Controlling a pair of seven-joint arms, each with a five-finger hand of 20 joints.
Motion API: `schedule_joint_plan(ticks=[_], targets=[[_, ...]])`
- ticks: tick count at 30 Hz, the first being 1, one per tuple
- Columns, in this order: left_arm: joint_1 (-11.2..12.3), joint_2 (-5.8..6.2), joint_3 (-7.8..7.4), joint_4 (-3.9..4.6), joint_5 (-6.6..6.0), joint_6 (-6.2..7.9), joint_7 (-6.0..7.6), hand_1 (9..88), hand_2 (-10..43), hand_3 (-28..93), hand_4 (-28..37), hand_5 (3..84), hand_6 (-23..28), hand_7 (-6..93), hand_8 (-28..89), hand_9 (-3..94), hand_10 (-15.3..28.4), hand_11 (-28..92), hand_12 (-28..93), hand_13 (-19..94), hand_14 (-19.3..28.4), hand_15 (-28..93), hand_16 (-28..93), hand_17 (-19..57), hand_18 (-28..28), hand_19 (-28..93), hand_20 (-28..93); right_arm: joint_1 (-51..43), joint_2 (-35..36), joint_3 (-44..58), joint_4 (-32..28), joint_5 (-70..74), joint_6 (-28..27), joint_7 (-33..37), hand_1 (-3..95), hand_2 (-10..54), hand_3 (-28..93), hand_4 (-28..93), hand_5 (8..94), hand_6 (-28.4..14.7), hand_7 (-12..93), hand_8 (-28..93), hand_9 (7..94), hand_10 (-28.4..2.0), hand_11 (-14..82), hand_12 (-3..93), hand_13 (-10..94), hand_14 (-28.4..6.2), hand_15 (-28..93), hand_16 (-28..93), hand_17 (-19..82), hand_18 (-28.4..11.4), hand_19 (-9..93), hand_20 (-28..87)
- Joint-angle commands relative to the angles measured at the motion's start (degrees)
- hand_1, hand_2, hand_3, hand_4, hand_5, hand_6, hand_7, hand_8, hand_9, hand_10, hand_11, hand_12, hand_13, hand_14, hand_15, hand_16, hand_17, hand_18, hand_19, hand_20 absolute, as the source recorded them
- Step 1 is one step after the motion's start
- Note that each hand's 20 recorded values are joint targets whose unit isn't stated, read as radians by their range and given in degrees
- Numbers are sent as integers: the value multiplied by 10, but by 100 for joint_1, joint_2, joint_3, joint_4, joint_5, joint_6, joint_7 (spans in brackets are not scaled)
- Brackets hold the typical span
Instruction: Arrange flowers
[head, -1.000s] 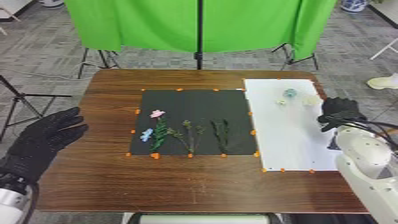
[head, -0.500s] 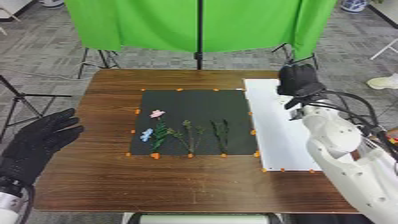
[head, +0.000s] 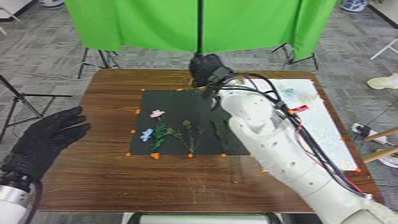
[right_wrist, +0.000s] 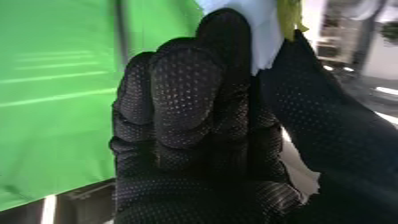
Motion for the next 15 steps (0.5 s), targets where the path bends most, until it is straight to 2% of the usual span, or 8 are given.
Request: schedule_joint_plan(ticks=[1, 7, 8, 11, 15], targets=[[17, 19, 35, 81, -9, -78, -95, 286, 51, 693, -242, 404, 47, 195, -105, 350, 120, 262, 157, 278, 157, 406, -36, -61, 223, 527, 10, -673, -285, -357, -287, -355, -325, -53, 488, -95, 840, -283, 714, 10, 541, -181, 892, -10, 194, 483, 816, 6, 545, 324, 322, -145, 766, 362], [-13, 4, 30, 107, 0, -124, -150, 286, 49, 693, -244, 405, 43, 198, -106, 355, 116, 261, 159, 283, 156, 399, -33, -57, 222, 523, 8, -838, -420, -485, -174, -518, -89, -138, 488, -95, 842, -283, 715, 10, 537, -177, 895, -10, 184, 484, 818, 8, 534, 334, 323, -146, 763, 365], [-40, 15, 66, 123, -9, -99, -123, 287, 49, 692, -244, 405, 43, 198, -106, 355, 116, 261, 159, 283, 155, 399, -33, -57, 222, 523, 9, -828, -449, -523, -122, -504, -19, -104, 489, -95, 841, -283, 715, 11, 537, -176, 896, -10, 182, 483, 818, 8, 534, 335, 323, -146, 763, 365], [-134, 40, 120, 150, 1, -175, -185, 286, 50, 692, -244, 405, 42, 201, -106, 355, 116, 262, 159, 283, 155, 399, -32, -57, 222, 523, 9, -843, -546, -545, 18, -669, 226, -115, 489, -95, 839, -283, 715, 10, 535, -174, 896, -9, 181, 485, 819, 9, 533, 339, 323, -146, 763, 367], [-150, 62, 142, 140, 5, -158, -189, 285, 49, 694, -244, 404, 39, 206, -109, 355, 115, 262, 159, 284, 154, 399, -32, -57, 223, 525, 9, -845, -572, -557, 98, -704, 628, -121, 491, -95, 836, -283, 715, 11, 533, -172, 897, -9, 179, 487, 820, 8, 532, 344, 323, -146, 764, 370]])
